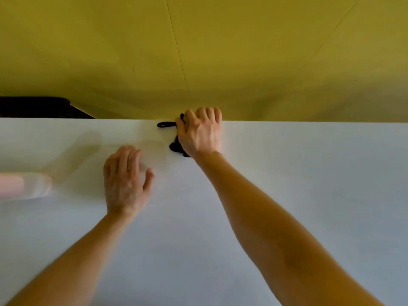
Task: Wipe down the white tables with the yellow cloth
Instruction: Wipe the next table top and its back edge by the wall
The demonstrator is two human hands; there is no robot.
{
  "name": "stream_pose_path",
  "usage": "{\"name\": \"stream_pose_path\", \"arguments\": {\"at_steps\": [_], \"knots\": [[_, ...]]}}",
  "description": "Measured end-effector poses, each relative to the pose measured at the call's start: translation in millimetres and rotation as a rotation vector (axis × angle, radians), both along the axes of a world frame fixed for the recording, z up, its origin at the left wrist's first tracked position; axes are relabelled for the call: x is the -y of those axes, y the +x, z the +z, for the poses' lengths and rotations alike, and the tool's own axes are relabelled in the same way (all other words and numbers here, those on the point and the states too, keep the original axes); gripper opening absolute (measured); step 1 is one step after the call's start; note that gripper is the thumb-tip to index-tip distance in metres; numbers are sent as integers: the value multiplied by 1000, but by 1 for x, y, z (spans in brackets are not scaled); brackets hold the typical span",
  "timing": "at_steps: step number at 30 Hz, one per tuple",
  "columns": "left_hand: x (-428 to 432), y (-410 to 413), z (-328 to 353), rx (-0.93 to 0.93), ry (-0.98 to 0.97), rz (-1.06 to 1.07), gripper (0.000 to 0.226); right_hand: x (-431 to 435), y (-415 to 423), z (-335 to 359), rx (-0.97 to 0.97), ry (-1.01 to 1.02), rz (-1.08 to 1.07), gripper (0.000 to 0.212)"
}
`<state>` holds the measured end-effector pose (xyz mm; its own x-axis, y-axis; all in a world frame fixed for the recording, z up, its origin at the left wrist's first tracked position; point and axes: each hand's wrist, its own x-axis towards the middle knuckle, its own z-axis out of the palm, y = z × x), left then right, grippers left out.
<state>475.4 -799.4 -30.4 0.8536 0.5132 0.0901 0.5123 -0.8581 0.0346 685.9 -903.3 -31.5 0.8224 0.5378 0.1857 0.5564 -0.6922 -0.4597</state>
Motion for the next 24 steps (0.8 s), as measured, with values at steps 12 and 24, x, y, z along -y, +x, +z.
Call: {"name": "stream_pose_path", "arguments": {"at_steps": [12, 24], "knots": [[137, 92, -17, 116, -76, -22, 58, 258, 155, -3, 55, -158, -299, 27], [137, 91, -21, 149, -72, -4, 57, 160, 116, -16, 34, -35, 127, 27]]}}
